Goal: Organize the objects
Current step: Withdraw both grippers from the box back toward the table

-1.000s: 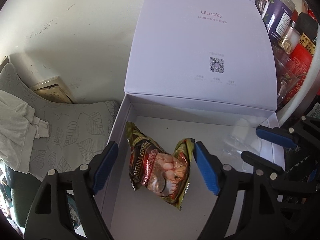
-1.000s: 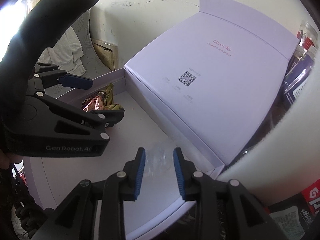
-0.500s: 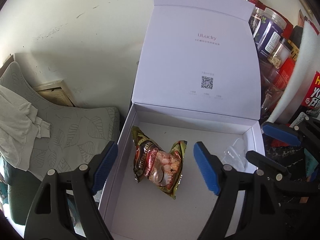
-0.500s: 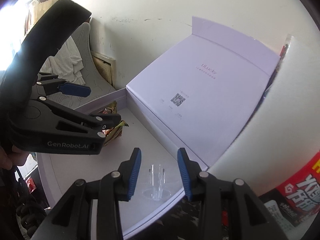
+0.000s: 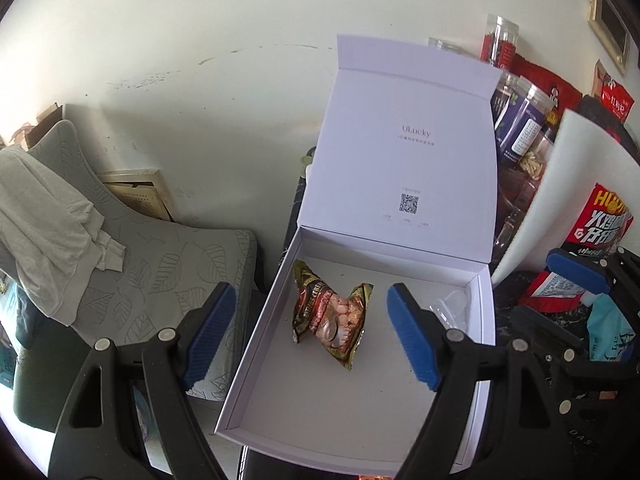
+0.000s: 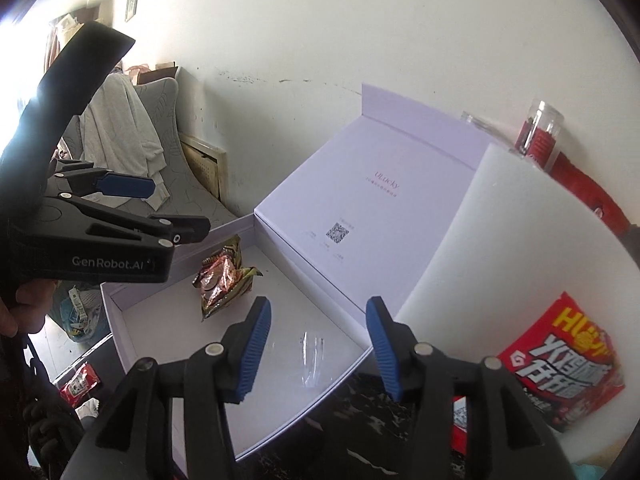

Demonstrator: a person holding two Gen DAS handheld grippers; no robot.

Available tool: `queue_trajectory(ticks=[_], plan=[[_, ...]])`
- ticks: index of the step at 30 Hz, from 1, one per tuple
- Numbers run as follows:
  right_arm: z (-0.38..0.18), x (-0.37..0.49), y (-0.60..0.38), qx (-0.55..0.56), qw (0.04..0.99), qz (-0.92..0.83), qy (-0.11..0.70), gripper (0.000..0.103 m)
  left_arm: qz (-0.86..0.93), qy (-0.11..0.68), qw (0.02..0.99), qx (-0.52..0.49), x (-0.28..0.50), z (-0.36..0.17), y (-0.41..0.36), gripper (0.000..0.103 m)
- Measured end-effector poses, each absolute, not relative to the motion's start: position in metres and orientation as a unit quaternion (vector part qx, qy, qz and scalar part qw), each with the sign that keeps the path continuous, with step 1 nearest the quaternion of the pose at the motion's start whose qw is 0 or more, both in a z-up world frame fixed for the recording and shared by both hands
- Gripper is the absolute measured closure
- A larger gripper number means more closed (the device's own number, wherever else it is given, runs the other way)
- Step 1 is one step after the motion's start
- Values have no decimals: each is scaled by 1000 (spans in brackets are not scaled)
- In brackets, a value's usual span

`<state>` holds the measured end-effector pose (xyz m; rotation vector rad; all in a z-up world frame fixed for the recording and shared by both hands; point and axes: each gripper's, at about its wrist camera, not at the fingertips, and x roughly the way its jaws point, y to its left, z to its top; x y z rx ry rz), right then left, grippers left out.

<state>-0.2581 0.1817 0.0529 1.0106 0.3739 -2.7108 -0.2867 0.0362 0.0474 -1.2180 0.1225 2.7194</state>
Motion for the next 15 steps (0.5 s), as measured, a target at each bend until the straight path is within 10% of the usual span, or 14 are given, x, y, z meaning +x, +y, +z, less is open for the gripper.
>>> queue_trajectory(ticks=[15], plan=[[89, -206, 170, 310, 108, -935, 133, 38, 929, 50, 55, -362, -226, 96, 22, 25]])
